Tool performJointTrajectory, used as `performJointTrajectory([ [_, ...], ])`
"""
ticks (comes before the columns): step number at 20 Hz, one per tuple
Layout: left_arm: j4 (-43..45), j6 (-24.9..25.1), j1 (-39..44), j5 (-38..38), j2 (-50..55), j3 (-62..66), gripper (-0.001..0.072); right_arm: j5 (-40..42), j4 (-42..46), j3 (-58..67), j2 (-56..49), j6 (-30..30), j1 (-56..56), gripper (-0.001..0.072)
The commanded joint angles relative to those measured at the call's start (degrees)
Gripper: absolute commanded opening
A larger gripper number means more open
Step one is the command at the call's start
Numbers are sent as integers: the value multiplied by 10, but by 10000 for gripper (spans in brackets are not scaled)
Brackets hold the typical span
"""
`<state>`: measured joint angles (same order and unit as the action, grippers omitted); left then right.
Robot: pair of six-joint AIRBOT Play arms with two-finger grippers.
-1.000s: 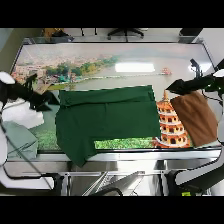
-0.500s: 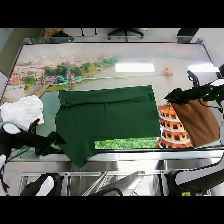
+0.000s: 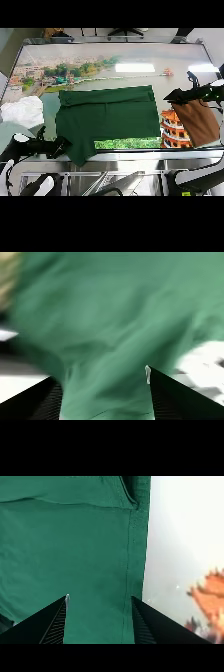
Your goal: Fold the shirts.
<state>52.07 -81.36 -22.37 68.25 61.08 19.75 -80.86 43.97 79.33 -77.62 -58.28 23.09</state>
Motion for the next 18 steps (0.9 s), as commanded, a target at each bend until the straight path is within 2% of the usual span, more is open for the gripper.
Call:
performJointTrajectory([
  [1,-82,82,16,-65,71,-4,584,-2,0,-3,0,-1,0,458],
  [4,-82,99,26,-56,114,27,582,-11,30,-19,0,-21,0,458],
  [5,-80,104,26,-43,122,41,438,-13,46,-30,1,-31,0,457],
  [6,-81,117,26,-24,127,53,141,-16,64,-42,2,-42,0,457],
  [7,-81,133,26,0,127,66,22,-17,82,-56,3,-51,0,457],
  [10,-80,140,25,39,102,90,22,-16,122,-102,5,-72,0,457],
  [18,-67,140,25,39,15,99,23,-8,121,-235,7,-78,-26,456],
])
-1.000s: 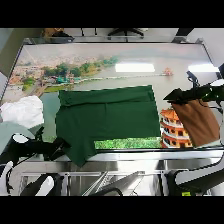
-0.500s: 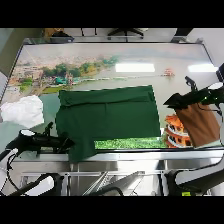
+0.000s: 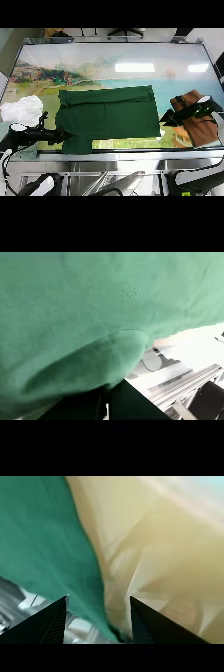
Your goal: Fold the shirts.
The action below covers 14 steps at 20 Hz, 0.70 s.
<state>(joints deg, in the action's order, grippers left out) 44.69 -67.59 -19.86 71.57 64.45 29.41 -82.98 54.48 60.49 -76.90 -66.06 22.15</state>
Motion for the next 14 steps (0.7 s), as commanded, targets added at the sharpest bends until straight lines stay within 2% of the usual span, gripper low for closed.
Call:
performJointTrajectory([
  [1,7,2,0,9,-19,3,22,12,10,-62,2,0,-29,434],
  [2,7,2,0,13,-19,3,23,12,6,-76,7,0,-45,358],
  [5,6,2,0,19,-19,3,22,17,3,-85,35,1,-82,359],
  [6,6,3,0,19,-19,3,22,28,3,-85,50,0,-88,273],
  [7,6,3,0,19,-19,3,22,38,2,-85,66,0,-91,132],
  [8,6,3,0,19,-19,3,22,46,1,-85,83,0,-90,21],
  [11,7,8,-2,41,-22,3,22,50,0,-85,130,-2,-90,25],
  [12,15,6,-7,52,-31,3,21,49,27,-85,146,-22,-89,24],
  [14,83,-41,-16,73,-62,3,21,44,131,-89,178,-92,-89,24],
])
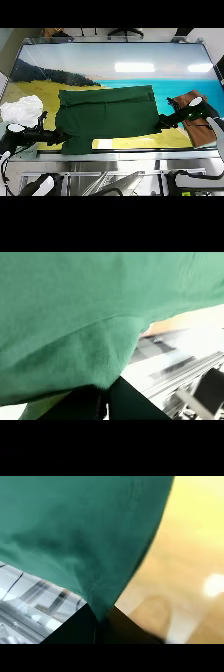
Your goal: Fold the shirts.
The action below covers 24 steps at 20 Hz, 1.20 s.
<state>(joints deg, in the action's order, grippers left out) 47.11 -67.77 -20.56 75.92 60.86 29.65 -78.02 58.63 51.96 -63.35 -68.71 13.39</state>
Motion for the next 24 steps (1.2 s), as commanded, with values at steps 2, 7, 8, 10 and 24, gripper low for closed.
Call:
performJointTrajectory([
  [2,146,-100,-9,57,-72,-1,21,-12,146,-18,70,-111,-1,25],
  [7,138,-99,-9,29,-146,7,21,5,108,-31,98,-103,-2,23],
  [8,121,-89,-9,20,-137,33,21,31,77,-21,97,-82,-2,23],
  [10,74,-70,-8,10,-90,108,21,103,-1,5,94,-38,-2,24],
  [24,57,-64,111,-58,345,474,329,244,-249,110,-111,224,2,329],
])
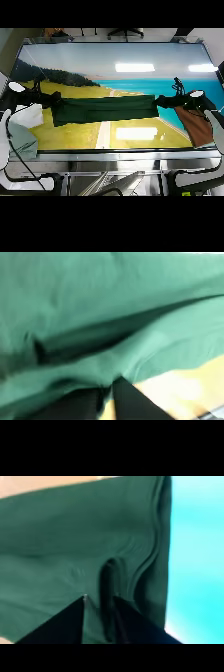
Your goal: Fold the shirts.
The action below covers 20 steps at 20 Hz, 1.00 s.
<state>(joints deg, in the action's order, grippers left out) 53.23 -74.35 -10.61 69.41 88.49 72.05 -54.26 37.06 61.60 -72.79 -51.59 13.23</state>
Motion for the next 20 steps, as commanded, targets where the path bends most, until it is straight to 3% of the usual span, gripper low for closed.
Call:
performJointTrajectory([
  [1,-5,-1,11,22,85,69,649,-11,-19,29,-14,48,11,412],
  [2,-5,-8,12,41,99,91,700,-35,0,51,-14,26,23,447],
  [3,-4,-9,10,58,106,111,700,-53,28,72,-15,3,35,518],
  [5,-5,-14,10,85,106,147,700,-74,74,96,-20,-31,49,546],
  [6,-5,-19,10,95,101,164,700,-78,78,97,-25,-37,50,660],
  [7,-5,-23,10,101,96,178,700,-80,77,97,-31,-43,48,687],
  [16,-4,-30,10,103,9,148,700,-101,17,97,-107,-26,2,685],
  [17,-5,-30,10,100,2,130,700,-101,12,97,-113,-24,2,649],
  [20,-15,-26,14,69,-20,64,667,-101,11,97,-123,-17,3,155],
])
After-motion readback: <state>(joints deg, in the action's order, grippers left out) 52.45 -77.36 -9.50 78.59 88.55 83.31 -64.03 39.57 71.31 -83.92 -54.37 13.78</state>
